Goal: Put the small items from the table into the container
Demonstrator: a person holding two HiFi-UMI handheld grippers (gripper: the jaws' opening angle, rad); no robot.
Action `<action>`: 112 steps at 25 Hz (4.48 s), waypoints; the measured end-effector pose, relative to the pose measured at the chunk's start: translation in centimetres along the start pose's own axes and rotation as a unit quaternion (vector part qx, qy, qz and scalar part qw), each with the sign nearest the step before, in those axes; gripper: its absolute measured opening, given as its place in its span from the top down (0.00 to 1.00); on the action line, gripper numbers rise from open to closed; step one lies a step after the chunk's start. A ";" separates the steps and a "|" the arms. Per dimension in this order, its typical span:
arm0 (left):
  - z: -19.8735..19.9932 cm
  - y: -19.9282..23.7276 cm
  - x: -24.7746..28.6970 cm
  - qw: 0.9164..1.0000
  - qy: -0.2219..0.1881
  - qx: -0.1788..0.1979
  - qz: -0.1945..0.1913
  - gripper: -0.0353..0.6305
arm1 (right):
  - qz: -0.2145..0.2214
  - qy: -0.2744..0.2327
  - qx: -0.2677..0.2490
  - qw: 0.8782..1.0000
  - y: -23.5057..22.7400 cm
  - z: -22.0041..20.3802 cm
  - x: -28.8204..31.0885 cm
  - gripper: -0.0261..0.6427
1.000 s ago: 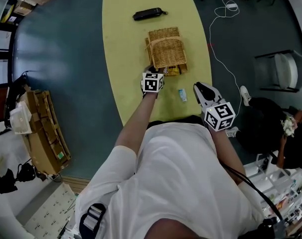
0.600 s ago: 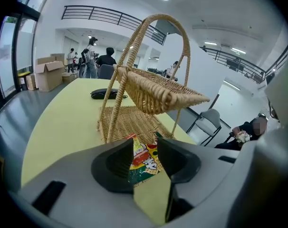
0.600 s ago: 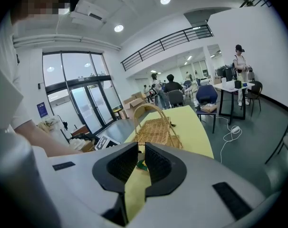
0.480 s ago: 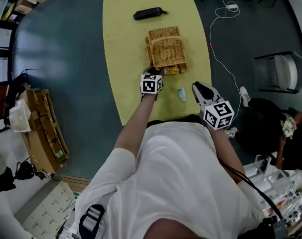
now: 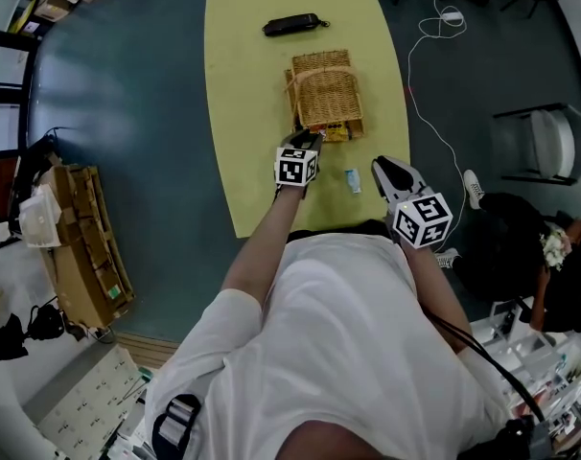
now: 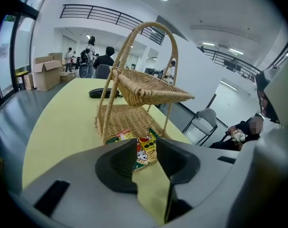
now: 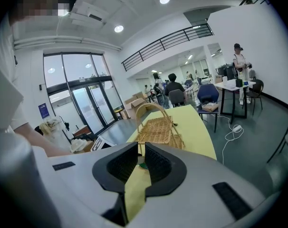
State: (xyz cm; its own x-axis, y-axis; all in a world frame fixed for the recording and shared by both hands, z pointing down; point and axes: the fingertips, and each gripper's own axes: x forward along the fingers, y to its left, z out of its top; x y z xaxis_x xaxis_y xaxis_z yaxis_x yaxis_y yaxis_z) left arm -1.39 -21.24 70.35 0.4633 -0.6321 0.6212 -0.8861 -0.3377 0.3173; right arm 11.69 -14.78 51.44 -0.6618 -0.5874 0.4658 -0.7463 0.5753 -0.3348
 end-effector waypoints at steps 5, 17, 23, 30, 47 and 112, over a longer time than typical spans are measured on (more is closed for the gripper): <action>-0.4 -0.7 -0.7 1.000 0.004 0.013 -0.007 0.79 | 0.005 -0.003 0.001 1.000 0.4 0.1 -0.1 0.88; -1.6 -0.8 -2.9 1.000 -0.006 -0.020 0.001 0.78 | 0.016 0.006 0.000 1.000 1.4 -0.7 -0.7 0.88; -2.4 -1.1 -4.1 1.000 -0.014 -0.023 -0.005 0.78 | 0.019 0.008 0.002 1.000 1.5 -1.1 -0.6 0.88; -3.9 -1.6 -6.2 0.999 -0.014 -0.040 -0.001 0.78 | 0.031 0.051 0.012 0.998 0.5 -3.5 0.0 0.88; -10.3 -1.3 -10.4 0.997 0.006 -0.069 0.029 0.78 | 0.010 0.276 0.037 0.960 -7.0 -22.5 8.5 0.80; -8.6 2.1 -11.6 0.994 0.011 -0.093 0.064 0.78 | -0.017 0.189 -0.002 0.982 -9.8 -11.5 20.0 0.70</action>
State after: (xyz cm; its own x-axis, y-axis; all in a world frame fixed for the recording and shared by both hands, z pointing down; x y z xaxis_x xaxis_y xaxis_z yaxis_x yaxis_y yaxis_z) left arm -8.69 -8.57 69.95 0.3478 -0.6452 0.6803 -0.9253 -0.1190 0.3602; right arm 6.60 -25.55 73.47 -0.5617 -0.3542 0.7477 -0.7674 0.5607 -0.3110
